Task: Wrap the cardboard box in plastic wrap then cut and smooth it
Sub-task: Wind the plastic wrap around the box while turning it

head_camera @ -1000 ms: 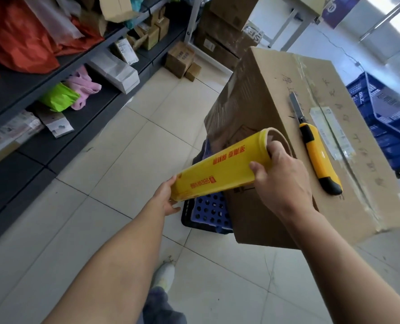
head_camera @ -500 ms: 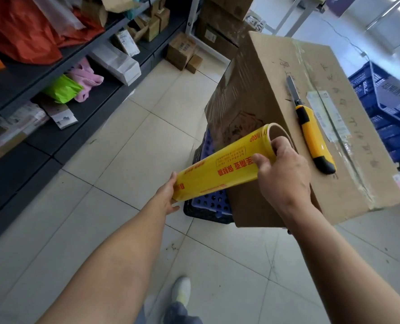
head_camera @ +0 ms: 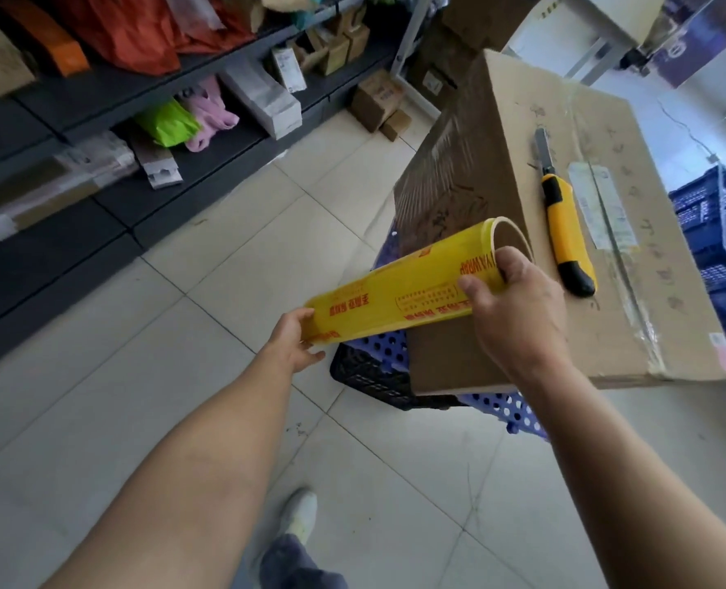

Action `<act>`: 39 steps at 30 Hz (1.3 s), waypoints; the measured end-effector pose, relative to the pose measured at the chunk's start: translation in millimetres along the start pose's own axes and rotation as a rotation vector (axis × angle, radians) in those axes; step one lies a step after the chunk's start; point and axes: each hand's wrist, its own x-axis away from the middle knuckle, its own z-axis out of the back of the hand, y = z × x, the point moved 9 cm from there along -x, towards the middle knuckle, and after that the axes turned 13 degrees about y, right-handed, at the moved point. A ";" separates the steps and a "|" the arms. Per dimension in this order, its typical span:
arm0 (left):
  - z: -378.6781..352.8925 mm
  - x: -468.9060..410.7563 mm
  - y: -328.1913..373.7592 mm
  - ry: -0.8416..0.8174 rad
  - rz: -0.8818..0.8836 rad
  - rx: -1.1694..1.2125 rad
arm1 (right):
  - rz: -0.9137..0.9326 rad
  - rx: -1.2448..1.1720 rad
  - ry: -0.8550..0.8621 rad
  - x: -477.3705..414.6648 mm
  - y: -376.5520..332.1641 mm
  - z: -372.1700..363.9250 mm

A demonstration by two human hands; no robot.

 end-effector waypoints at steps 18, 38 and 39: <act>18.7 28.0 -51.0 0.054 -0.057 0.064 | 0.201 0.053 0.004 31.4 10.9 25.1; 14.9 36.1 -94.8 -0.047 0.042 -0.068 | 0.086 0.081 0.014 72.6 34.2 33.5; 15.6 35.2 -97.3 -0.045 0.041 -0.081 | 0.101 0.091 0.013 75.7 34.3 33.9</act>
